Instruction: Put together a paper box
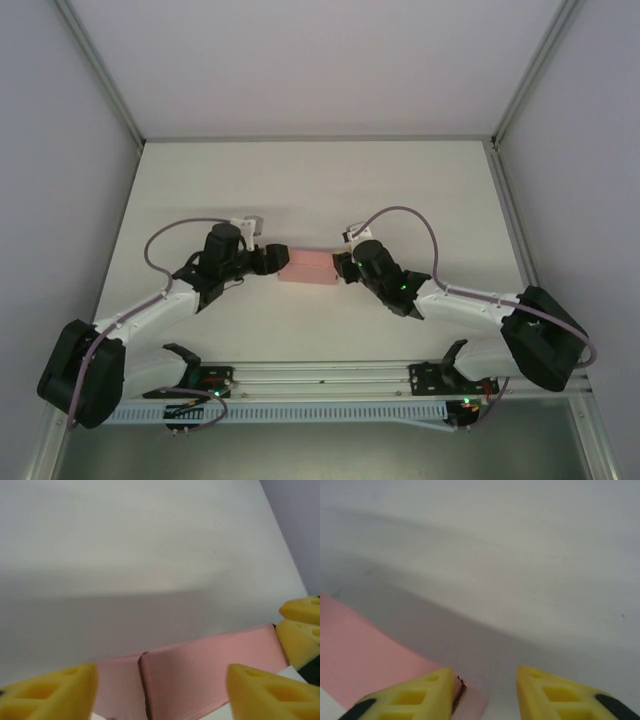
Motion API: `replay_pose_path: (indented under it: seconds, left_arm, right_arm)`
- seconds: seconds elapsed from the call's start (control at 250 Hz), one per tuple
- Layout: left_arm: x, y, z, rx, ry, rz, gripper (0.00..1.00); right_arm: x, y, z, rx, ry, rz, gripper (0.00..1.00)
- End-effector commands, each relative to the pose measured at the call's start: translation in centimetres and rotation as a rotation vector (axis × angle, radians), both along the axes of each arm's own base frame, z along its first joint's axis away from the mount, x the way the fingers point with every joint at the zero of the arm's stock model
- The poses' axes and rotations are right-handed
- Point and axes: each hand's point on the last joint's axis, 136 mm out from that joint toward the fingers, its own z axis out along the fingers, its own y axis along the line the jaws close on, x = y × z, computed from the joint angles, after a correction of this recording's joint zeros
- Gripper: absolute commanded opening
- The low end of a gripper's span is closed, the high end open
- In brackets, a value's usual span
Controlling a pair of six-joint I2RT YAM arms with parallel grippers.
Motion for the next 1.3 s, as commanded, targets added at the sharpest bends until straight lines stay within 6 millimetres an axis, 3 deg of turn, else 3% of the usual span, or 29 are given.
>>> replay_pose_path:
  seconds: [0.0,0.128,0.228,0.303,0.331,0.467,0.507,0.675,0.962,1.122,1.214,1.294]
  left_arm:
    - [1.1,0.9,3.2,0.061,-0.086,0.039,0.96]
    - [2.2,2.2,5.4,0.125,-0.128,0.103,1.0]
    - [3.0,3.8,6.7,0.193,-0.166,0.169,1.0]
    - [3.5,5.7,7.0,0.232,-0.175,0.24,1.0]
    - [3.6,6.3,7.0,0.24,-0.176,0.266,1.0]
    - [3.8,8.7,6.5,0.264,-0.169,0.352,1.0]
    - [3.8,9.1,6.2,0.274,-0.163,0.36,1.0]
    - [3.8,10.0,5.7,0.295,-0.156,0.39,1.0]
    - [3.6,11.4,5.0,0.321,-0.152,0.439,1.0]
    - [3.6,11.6,4.9,0.327,-0.152,0.442,1.0]
    - [3.6,11.6,5.0,0.327,-0.155,0.44,1.0]
    - [3.6,11.6,4.9,0.33,-0.155,0.438,1.0]
  right_arm:
    - [-0.2,-2.6,-0.1,-0.098,0.086,-0.091,0.45]
    - [1.0,-3.0,2.8,-0.068,0.083,-0.148,0.54]
    - [1.5,-1.8,5.2,-0.035,0.04,-0.074,0.64]
    - [0.4,0.8,6.0,-0.036,0.018,0.154,0.98]
    - [-0.2,1.9,6.1,-0.046,0.016,0.245,1.0]
    - [-5.0,5.6,4.8,-0.2,-0.001,0.788,1.0]
    - [-5.4,6.0,4.3,-0.272,-0.023,0.876,1.0]
    - [-3.4,7.8,3.6,-0.414,-0.047,0.997,1.0]
    - [-1.1,9.4,-1.8,-0.549,0.169,1.088,0.97]
    - [-0.2,9.4,-3.6,-0.607,0.239,1.083,0.84]
    - [-0.4,9.1,-3.6,-0.631,0.261,1.109,0.7]
    - [-0.1,8.8,-3.2,-0.658,0.247,1.112,0.53]
